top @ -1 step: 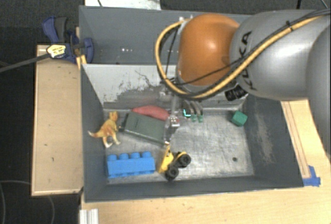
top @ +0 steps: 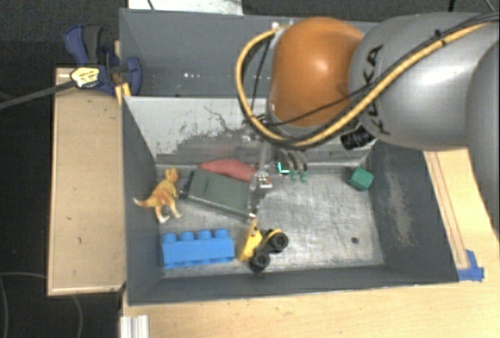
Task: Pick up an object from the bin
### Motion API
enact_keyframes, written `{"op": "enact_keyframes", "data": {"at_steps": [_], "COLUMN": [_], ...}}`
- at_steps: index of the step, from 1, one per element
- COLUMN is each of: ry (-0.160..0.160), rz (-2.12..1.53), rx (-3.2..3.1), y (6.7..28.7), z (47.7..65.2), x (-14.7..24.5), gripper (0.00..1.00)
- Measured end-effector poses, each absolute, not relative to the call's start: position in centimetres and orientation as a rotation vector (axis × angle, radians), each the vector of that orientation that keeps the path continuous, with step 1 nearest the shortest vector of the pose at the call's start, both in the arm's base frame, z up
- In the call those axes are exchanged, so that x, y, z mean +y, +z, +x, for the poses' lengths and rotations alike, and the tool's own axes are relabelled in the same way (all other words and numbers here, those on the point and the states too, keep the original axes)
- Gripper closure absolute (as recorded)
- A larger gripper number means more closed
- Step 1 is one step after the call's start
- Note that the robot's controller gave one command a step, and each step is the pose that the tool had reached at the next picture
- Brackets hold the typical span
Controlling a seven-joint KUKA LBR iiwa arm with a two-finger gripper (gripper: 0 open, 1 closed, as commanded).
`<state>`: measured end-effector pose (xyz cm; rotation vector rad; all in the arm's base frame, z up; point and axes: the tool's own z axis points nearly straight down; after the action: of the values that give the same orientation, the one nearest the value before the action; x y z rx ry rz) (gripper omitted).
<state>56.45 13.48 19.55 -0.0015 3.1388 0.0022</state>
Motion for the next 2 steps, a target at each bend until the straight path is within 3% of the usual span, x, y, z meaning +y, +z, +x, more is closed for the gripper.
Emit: {"op": "enact_keyframes", "data": {"at_steps": [2], "ry": [0.0], "rz": [-0.152], "rx": [3.141], "y": [13.1], "z": [58.1], "x": [15.0], "gripper": [0.0]}}
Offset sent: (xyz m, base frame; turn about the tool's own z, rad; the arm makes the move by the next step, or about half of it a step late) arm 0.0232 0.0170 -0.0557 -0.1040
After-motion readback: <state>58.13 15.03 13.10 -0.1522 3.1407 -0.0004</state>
